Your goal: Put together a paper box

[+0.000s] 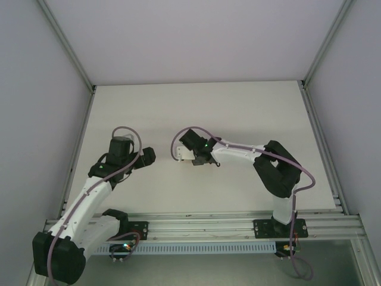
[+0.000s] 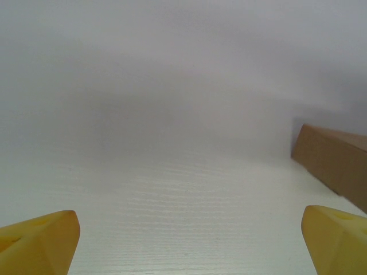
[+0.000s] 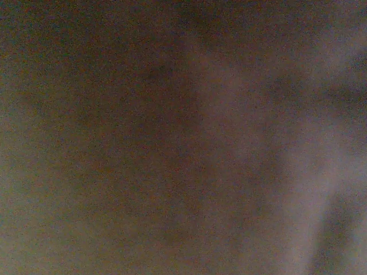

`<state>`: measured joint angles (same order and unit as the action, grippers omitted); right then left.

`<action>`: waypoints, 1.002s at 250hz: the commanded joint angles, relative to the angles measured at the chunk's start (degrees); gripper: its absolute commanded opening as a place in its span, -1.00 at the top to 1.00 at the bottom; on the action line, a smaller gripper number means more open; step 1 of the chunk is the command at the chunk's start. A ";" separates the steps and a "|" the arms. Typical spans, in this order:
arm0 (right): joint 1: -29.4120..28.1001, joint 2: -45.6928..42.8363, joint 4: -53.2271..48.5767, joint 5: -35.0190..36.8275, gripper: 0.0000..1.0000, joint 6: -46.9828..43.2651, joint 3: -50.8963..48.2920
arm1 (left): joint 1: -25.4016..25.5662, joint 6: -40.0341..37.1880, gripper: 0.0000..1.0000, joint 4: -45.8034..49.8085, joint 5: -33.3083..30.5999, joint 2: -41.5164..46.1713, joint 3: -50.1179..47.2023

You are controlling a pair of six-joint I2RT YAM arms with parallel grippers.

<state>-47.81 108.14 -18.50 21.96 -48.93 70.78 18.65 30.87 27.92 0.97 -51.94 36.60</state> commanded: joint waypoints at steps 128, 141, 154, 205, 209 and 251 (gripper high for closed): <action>-4.36 -17.96 -1.52 -4.82 -0.99 8.75 -10.85 | -0.47 -2.50 -1.00 -2.34 -7.51 -0.58 1.65; -4.29 -20.64 -1.17 -5.58 -0.99 9.18 -12.21 | -0.47 -3.98 -1.00 -3.71 -11.18 -1.34 2.26; -4.13 -23.66 -0.24 -6.41 -0.99 9.74 -13.76 | -0.61 -5.87 -1.00 -5.56 -15.60 -2.35 2.73; 9.21 -38.73 12.55 -13.55 -0.99 24.40 -25.45 | -7.55 -19.85 -1.00 -34.98 -24.95 -9.11 -6.98; 11.00 -39.83 14.24 -14.05 -0.99 25.85 -26.84 | -8.40 -20.70 -1.00 -38.20 -24.92 -9.84 -8.23; 29.47 -47.75 37.94 -16.13 -0.99 38.10 -43.93 | -14.68 -26.79 -1.00 -55.86 -18.08 -15.43 -13.80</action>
<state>-27.57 63.72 1.23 9.47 -24.16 36.36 5.93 13.19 -5.80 -18.06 -64.40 27.77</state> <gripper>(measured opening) 0.996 0.999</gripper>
